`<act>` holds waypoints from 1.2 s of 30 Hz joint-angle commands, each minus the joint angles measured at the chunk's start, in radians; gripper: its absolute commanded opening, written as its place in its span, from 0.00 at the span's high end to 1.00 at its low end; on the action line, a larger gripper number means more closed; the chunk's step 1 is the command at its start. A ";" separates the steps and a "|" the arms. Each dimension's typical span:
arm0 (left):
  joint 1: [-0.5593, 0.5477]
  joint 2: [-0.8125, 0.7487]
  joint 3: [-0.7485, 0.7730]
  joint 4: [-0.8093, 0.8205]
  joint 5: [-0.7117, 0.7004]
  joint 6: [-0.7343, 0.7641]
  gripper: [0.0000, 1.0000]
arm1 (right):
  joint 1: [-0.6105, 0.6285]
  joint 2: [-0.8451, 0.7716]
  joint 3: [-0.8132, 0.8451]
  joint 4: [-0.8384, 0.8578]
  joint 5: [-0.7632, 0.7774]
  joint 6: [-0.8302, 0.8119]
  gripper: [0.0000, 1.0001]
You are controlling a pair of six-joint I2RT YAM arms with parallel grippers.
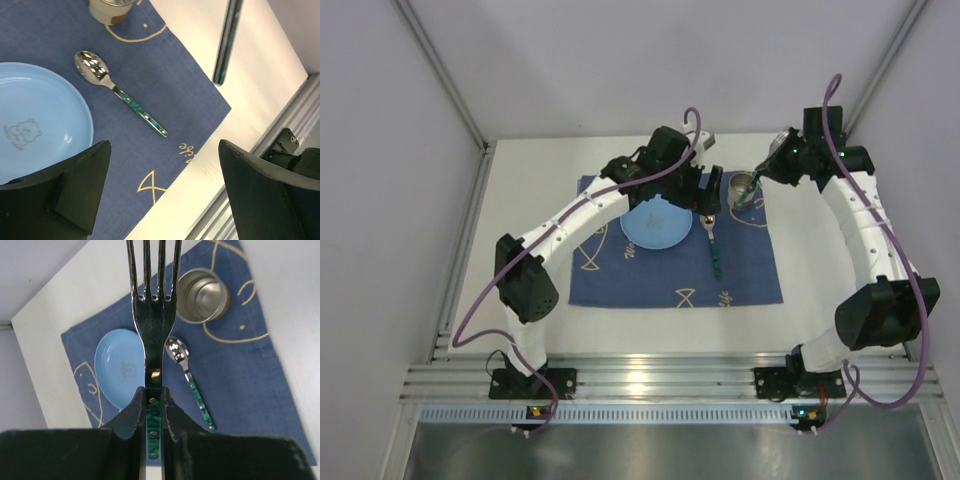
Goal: Set the dinner table for one person
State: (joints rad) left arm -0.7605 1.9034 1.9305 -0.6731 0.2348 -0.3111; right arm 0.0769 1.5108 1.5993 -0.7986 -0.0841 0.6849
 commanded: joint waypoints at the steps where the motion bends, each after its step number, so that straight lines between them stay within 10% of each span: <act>1: -0.023 0.023 0.033 0.066 0.109 -0.023 0.07 | 0.059 0.025 0.057 -0.050 -0.049 0.034 1.00; 17: -0.034 0.010 -0.088 0.287 0.247 -0.189 0.33 | 0.101 0.005 0.050 -0.013 -0.157 0.088 1.00; 21: -0.034 0.014 -0.085 0.300 0.241 -0.198 0.48 | 0.112 -0.018 0.021 -0.001 -0.186 0.107 1.00; 25: -0.034 0.010 -0.094 0.299 0.233 -0.203 0.94 | 0.130 -0.027 0.005 0.007 -0.197 0.116 1.00; 32: -0.023 -0.056 -0.200 0.322 0.193 -0.217 1.00 | 0.149 -0.032 -0.002 0.050 -0.230 0.134 1.00; 35: 0.006 -0.108 -0.286 0.340 0.189 -0.230 1.00 | 0.152 -0.038 -0.006 0.098 -0.261 0.137 0.39; 36: 0.018 -0.127 -0.344 0.358 0.196 -0.238 1.00 | 0.152 -0.038 -0.002 0.105 -0.258 0.137 0.01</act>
State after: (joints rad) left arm -0.7685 1.8606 1.6783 -0.3809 0.4294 -0.5343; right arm 0.2031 1.5223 1.5780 -0.7937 -0.2787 0.8082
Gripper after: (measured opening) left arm 0.115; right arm 0.707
